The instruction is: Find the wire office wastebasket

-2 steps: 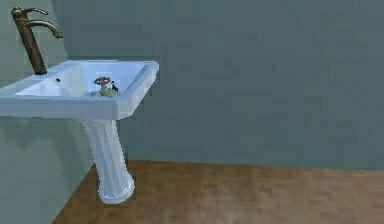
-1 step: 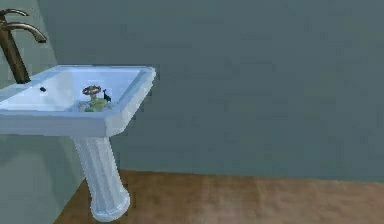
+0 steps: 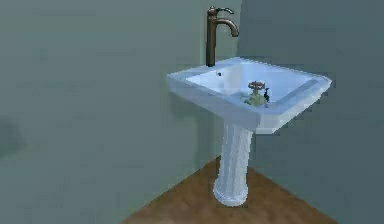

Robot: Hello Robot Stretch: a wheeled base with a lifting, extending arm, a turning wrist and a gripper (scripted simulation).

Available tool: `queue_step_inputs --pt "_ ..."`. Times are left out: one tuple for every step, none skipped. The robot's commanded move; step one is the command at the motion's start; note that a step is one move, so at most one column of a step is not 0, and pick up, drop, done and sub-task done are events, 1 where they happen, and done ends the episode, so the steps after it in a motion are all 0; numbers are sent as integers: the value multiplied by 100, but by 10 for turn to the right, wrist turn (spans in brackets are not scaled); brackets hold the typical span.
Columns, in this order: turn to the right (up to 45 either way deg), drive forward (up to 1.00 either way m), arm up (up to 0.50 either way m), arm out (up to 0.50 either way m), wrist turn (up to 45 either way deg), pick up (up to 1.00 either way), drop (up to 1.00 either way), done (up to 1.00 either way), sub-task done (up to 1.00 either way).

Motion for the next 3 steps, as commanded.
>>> queue_step_inputs --pt "-450 0 0 0 0 0 0 0 0" --pt "-210 0 0 0 0 0 0 0 0" --pt "0 0 0 0 0 0 0 100 0"
